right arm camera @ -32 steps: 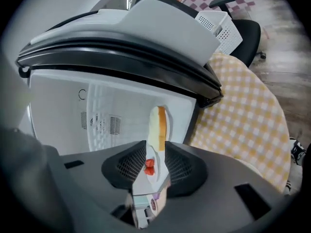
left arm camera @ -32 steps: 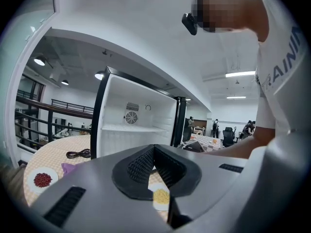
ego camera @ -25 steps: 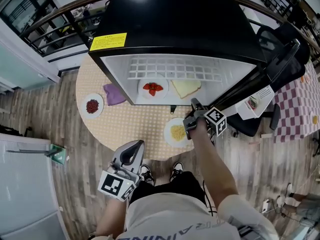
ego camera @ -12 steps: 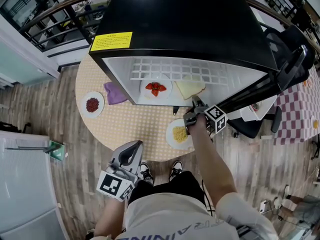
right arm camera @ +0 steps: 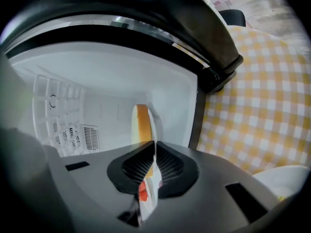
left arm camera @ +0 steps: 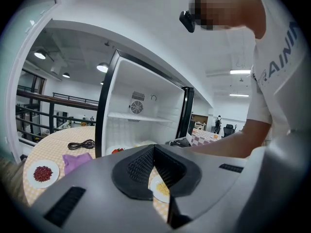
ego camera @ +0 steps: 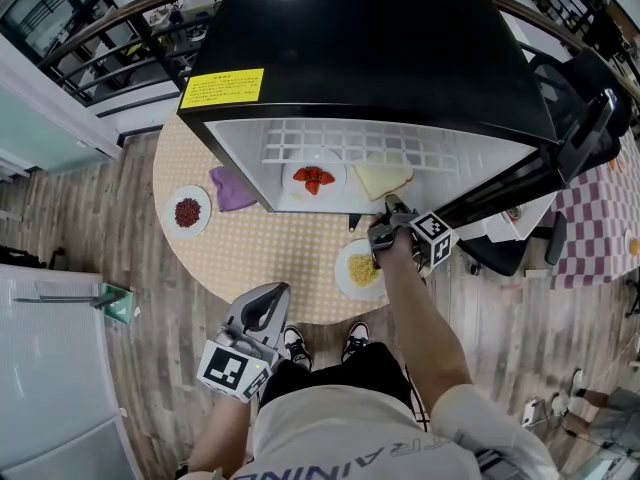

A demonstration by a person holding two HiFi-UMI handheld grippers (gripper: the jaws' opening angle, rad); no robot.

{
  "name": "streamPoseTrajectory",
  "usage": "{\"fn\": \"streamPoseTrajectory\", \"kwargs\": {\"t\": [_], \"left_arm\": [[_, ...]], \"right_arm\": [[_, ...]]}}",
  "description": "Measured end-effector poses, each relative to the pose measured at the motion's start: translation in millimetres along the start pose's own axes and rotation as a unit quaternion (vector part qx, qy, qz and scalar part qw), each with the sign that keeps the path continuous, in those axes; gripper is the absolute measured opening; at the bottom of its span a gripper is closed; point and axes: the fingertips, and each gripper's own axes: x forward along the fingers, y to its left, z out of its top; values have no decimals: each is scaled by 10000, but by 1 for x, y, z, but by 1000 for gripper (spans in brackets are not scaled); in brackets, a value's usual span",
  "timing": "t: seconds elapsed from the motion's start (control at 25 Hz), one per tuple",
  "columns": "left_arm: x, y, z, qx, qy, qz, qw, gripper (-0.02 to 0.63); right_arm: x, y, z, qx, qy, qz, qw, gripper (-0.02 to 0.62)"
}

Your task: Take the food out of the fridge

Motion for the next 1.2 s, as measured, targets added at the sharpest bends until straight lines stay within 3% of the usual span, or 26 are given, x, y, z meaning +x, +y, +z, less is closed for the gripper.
{"fn": "streamPoseTrajectory", "kwargs": {"t": [0.36, 0.76, 0.96, 1.2], "left_arm": [[0, -10, -12, -18, 113, -140, 9998, 6], [-1, -9, -13, -51, 113, -168, 9998, 6], [-2, -12, -16, -52, 152, -187, 9997, 6], [-5, -15, -19, -55, 179, -178, 9997, 6]], "right_arm": [[-18, 9, -2, -123, 87, 573, 9982, 26], [-46, -19, -6, -204, 157, 445, 9987, 27], [-46, -24, -5, -87, 170, 480, 9987, 28], [-42, -27, -4, 295, 171, 896, 9954, 28]]}}
